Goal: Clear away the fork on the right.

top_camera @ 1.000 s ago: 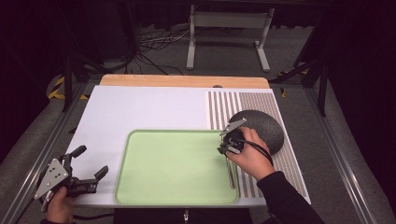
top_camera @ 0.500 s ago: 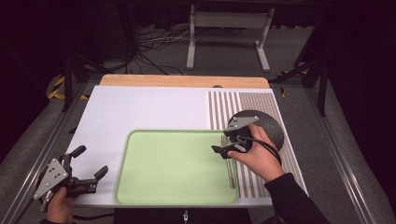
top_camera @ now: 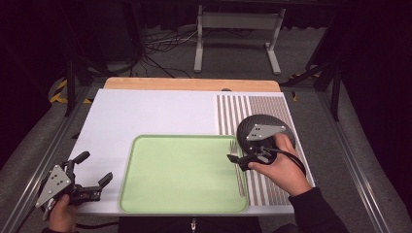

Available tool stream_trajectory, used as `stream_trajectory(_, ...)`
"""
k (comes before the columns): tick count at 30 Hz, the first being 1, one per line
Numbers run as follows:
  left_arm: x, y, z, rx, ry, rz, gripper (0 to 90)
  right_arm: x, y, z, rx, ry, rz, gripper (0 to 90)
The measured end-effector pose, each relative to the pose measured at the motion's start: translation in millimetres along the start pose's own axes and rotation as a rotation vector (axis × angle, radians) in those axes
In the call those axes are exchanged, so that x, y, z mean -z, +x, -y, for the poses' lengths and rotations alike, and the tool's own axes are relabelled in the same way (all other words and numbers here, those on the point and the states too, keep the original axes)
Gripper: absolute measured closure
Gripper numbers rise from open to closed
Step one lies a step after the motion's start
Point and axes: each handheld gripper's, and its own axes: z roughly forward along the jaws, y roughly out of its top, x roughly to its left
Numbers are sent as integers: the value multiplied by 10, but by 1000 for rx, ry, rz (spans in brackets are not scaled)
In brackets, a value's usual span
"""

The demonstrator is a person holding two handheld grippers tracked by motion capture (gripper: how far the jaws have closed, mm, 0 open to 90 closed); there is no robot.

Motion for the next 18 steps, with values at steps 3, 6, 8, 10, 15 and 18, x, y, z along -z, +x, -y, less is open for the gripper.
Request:
stream_trajectory(3,0,-1,-1,-2,-1,-1,0,101,-21,46,-5,-24,13,121)
stream_trajectory(6,0,-1,-2,-2,0,0,0,149,-39,74,-12,-45,12,117)
stream_trajectory(8,-1,-1,-1,-2,1,0,0,197,-49,106,-13,-64,17,114)
stream_trajectory(10,-2,-1,0,-1,1,1,0,241,-63,140,-16,-81,20,109)
stream_trajectory(15,-1,-2,0,0,1,-1,0,341,-90,239,-17,-129,24,104)
stream_trajectory(18,0,-1,-1,-2,1,-2,0,387,-102,309,-18,-155,32,103)
